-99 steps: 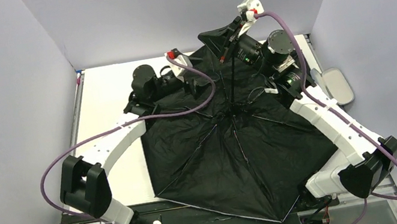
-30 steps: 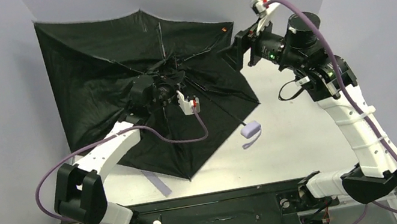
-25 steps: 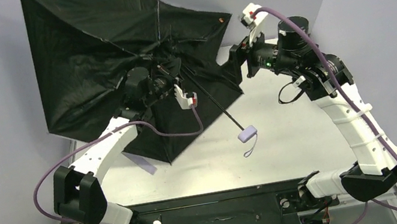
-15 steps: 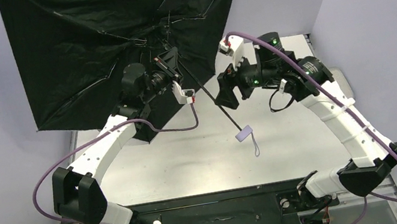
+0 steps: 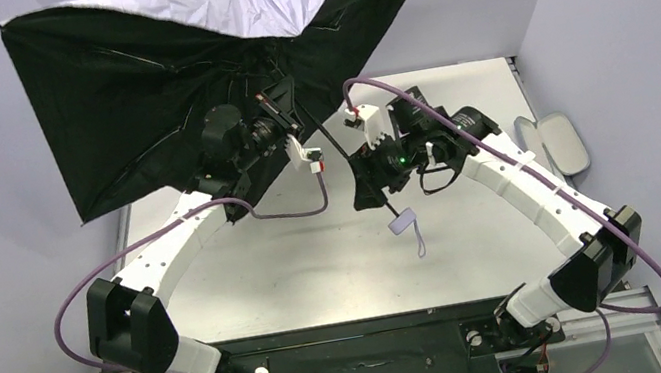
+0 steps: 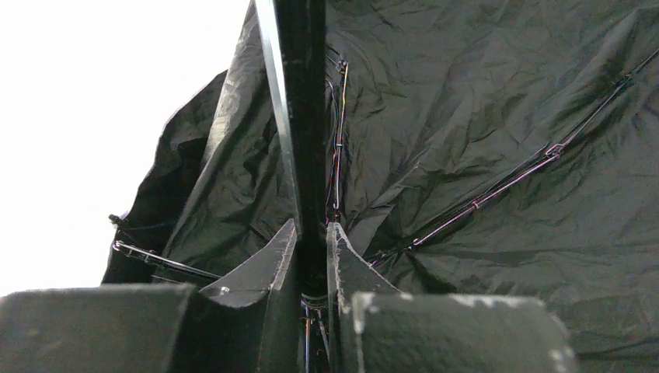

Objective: Open the umbrella

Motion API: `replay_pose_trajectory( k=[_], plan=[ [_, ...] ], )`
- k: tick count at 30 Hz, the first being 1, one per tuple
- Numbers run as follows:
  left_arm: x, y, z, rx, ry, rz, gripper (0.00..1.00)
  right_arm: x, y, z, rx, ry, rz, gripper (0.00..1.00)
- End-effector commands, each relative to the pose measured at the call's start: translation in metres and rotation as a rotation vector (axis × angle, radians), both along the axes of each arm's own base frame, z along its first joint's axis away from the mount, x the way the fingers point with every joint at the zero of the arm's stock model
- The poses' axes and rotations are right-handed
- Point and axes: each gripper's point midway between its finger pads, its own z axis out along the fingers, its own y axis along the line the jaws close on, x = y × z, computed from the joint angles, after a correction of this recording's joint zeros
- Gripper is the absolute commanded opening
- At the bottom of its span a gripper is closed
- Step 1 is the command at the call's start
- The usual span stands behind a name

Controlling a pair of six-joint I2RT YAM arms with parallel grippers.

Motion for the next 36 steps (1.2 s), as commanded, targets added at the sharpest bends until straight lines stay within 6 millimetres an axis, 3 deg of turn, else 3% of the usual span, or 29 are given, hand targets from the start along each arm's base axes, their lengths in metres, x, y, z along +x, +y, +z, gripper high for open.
replay_pose_trajectory(
  k=[1,2,5,6,9,18,24,27,36],
  plan=[
    [-0.007,0.014,0.077,-0.062,-0.210,0.040,0.00,-0.002,0.011,0.005,0.057,0.002,0.021,0.53],
    [-0.005,0.017,0.079,-0.064,-0.213,0.050,0.00,-0.003,0.011,0.004,0.058,0.001,0.026,0.46],
    [0.004,0.032,0.082,-0.062,-0.223,0.086,0.00,-0.007,0.005,0.004,0.038,-0.026,0.061,0.03],
    [0.006,0.036,0.083,-0.061,-0.229,0.095,0.00,-0.008,0.003,0.004,0.031,-0.035,0.070,0.00],
    [0.020,0.058,0.084,-0.057,-0.248,0.143,0.06,-0.016,-0.008,0.003,-0.002,-0.067,0.124,0.00],
    [0.068,0.120,0.093,-0.041,-0.303,0.300,0.12,-0.040,-0.033,-0.005,-0.093,-0.096,0.263,0.00],
    [0.095,0.161,0.113,-0.062,-0.364,0.432,0.17,-0.051,-0.050,-0.018,-0.175,-0.075,0.323,0.00],
    [0.103,0.178,0.126,-0.089,-0.393,0.492,0.18,-0.056,-0.055,-0.022,-0.199,-0.064,0.343,0.00],
    [0.125,0.229,0.139,-0.105,-0.426,0.648,0.18,-0.066,-0.074,-0.038,-0.279,-0.046,0.362,0.00]
  ],
)
